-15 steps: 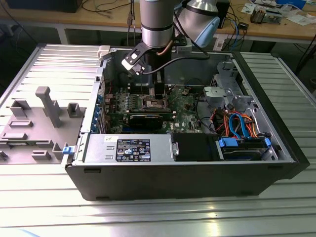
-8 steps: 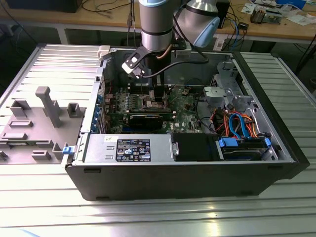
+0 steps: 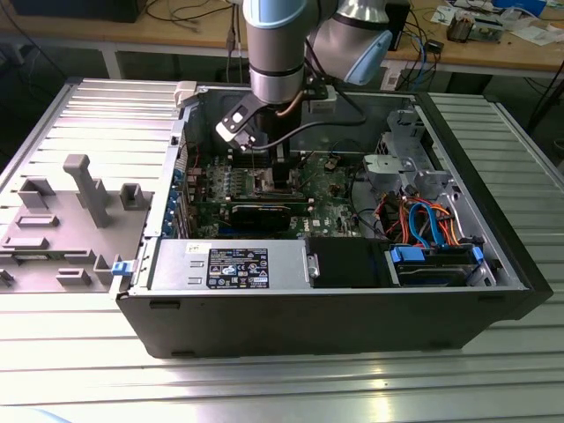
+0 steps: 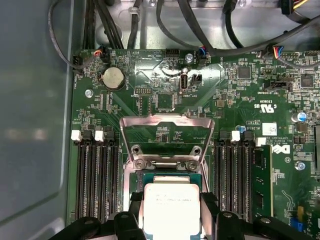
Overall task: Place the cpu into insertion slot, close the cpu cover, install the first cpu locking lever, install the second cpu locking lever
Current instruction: 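Place the cpu into insertion slot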
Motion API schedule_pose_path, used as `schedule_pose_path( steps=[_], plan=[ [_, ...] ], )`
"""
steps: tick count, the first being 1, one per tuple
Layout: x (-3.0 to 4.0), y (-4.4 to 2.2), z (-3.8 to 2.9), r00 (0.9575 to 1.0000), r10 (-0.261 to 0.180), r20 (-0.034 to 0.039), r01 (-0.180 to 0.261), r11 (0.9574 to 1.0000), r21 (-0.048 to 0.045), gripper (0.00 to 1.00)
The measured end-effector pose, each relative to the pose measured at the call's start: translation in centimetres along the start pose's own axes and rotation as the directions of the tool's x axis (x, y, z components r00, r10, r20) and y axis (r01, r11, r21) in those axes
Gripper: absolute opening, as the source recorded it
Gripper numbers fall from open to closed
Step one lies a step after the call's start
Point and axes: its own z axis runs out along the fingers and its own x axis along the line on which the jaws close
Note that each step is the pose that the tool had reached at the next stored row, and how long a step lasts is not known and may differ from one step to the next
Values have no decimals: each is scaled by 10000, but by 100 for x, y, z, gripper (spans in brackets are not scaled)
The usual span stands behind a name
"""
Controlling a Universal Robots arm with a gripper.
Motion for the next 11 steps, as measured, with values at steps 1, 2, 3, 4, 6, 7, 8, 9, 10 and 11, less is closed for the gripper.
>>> schedule_pose_path(
  steps=[1,2,3,4,6,7,8,9,10,11],
  plan=[
    [0,-8,10,10000,2,0,-2,10000,0,54],
    [0,-17,19,10000,1,0,-1,10000,0,54],
    [0,-31,35,10000,1,-1,-1,10000,0,54],
    [0,-32,50,10000,0,-1,0,10000,0,54],
    [-1,-34,70,10000,0,-3,0,10000,0,54],
    [-1,-36,80,10000,1,-2,-1,10000,0,54],
    [-1,-37,86,10000,0,-2,0,10000,0,54],
    [-1,-39,101,10000,-10,-3,10,10000,0,54],
    [0,-40,108,10000,-22,-4,22,10000,0,54],
    [0,-41,111,10000,-24,-4,24,10000,1,54]
  ],
)
